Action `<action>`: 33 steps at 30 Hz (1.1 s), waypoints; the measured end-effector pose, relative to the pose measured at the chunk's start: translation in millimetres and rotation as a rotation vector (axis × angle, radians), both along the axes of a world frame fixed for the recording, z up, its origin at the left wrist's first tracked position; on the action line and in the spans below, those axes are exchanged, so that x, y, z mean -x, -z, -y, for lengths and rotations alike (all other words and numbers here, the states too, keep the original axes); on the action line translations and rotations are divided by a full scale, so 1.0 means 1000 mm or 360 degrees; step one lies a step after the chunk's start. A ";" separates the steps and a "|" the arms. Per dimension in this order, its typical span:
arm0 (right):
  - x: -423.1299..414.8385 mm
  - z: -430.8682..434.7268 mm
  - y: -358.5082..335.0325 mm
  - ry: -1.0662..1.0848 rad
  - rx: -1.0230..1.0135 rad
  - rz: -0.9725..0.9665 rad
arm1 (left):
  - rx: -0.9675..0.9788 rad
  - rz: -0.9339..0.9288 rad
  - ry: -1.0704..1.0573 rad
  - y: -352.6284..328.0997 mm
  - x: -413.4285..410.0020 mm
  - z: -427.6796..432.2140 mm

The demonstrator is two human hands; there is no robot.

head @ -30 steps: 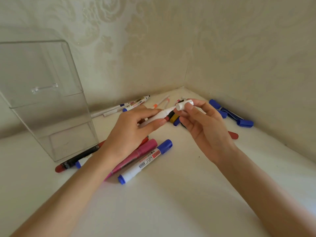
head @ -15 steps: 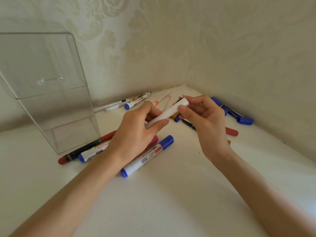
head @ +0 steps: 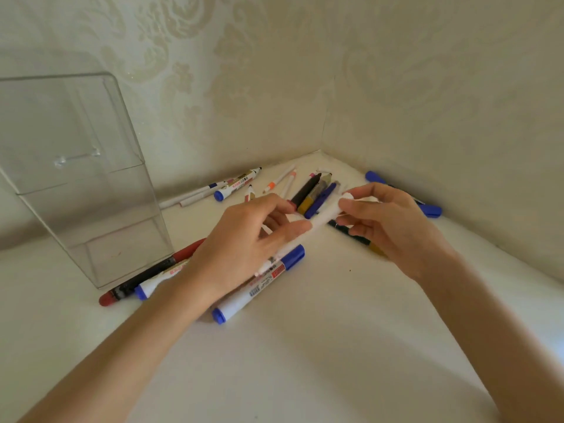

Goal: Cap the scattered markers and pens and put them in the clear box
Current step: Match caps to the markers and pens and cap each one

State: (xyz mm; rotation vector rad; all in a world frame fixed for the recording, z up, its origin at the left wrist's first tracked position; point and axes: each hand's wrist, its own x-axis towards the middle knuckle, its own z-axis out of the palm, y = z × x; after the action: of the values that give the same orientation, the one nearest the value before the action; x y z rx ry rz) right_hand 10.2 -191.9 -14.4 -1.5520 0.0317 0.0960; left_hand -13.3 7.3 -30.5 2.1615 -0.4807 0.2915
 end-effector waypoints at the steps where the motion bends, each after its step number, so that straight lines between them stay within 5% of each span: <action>1: 0.002 0.009 0.002 0.0018 0.0100 -0.0064 | -0.0004 0.0016 -0.0026 0.000 -0.001 -0.005; 6: 0.021 0.022 0.018 -0.0024 0.0538 -0.0217 | -0.0164 0.0090 -0.0252 0.012 -0.012 -0.019; 11: 0.030 -0.001 0.034 -0.0145 0.1461 0.0184 | -0.0256 0.0084 -0.0262 0.018 -0.012 -0.017; 15: 0.008 0.019 0.027 0.0334 0.1742 0.0491 | -0.0264 0.0082 -0.0288 0.021 -0.012 -0.019; 19: -0.003 0.034 0.033 0.0305 0.2077 0.0395 | -0.0286 0.0067 -0.0309 0.021 -0.013 -0.017; 30: 0.016 0.046 0.034 0.0108 0.2038 0.0298 | -0.0268 0.0045 -0.0326 0.019 -0.013 -0.019; 33: 0.015 0.041 0.026 0.0272 0.1747 0.0548 | -0.0279 0.0048 -0.0306 0.019 -0.012 -0.017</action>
State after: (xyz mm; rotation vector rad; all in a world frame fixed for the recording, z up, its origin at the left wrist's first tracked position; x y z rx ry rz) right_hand -4.7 -233.0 -40.1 -2.6306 -0.0681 -0.3906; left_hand -1.3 24.3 -49.1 2.3825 -0.3249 0.4011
